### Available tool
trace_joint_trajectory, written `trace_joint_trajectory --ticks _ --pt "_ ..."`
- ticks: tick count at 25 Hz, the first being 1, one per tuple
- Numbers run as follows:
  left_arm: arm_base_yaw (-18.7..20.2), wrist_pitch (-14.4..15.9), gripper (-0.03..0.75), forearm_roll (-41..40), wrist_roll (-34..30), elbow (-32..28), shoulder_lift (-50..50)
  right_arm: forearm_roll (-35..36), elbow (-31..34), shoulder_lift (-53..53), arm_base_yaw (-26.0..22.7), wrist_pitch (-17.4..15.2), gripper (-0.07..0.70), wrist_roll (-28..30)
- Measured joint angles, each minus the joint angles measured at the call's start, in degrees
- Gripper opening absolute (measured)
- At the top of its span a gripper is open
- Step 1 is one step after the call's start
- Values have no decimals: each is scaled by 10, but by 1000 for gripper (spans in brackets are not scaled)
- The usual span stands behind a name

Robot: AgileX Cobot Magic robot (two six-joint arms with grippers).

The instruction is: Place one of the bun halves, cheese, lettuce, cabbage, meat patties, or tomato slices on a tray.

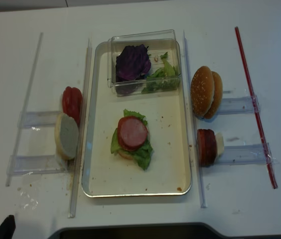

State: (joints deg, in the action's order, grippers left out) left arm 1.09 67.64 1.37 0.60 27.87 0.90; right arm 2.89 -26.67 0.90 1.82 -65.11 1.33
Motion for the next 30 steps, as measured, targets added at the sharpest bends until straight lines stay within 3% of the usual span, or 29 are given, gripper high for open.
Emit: trace_joint_trajectory --ticks 30 --pt "0 0 566 0 0 0 0 -1 0 0 0 0 517 0"
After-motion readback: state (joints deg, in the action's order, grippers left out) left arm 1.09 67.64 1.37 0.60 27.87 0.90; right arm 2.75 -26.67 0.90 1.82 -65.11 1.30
